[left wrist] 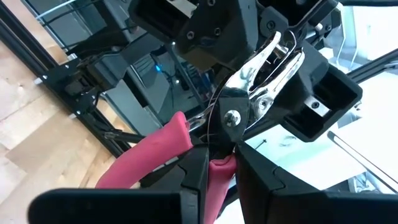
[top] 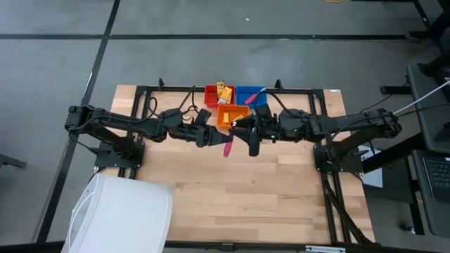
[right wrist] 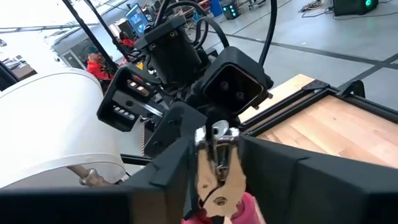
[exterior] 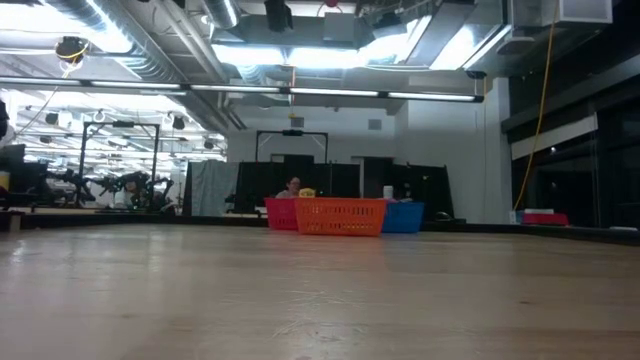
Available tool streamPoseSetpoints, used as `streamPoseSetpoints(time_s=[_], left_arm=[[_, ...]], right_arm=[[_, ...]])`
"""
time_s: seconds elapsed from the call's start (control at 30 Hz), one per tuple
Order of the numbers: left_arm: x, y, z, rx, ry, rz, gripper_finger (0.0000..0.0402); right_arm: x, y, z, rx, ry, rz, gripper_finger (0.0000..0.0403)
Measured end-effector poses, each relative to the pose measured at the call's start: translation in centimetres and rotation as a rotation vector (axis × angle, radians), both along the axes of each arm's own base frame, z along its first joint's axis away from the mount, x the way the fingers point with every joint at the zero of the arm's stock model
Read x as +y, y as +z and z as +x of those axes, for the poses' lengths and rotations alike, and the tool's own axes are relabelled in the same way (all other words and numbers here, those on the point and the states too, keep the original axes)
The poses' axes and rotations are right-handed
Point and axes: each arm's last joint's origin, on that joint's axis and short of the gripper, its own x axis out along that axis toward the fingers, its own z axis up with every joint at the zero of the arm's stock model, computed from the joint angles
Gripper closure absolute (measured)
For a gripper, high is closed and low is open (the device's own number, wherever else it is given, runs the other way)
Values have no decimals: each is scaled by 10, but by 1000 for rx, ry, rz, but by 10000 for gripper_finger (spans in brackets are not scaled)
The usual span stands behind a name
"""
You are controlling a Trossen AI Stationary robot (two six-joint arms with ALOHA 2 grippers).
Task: Pick & Place School Supplies
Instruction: Put the pink hole punchers into the blue bin
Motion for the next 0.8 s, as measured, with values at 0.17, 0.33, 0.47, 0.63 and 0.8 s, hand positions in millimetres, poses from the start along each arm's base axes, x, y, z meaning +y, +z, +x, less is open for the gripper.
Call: streamPoseSetpoints(time_s=[0.17,0.33,0.47,0.63,0.8], left_arm=[[0,0,0,5,-1,6,351],[0,-1,0,4,5,47,348],[0,0,0,-7,17,110,297],[-2,7,-6,-39,20,180,244],[-7,13,-14,-68,-60,238,217]], right_arm=[[-1,0,0,-1,-7,-11,339],[-1,1,0,-7,-11,-23,350],[-1,1,0,-6,-28,-24,352],[-1,2,-1,-10,-31,-22,352],[-3,4,-3,-7,-34,-16,352]])
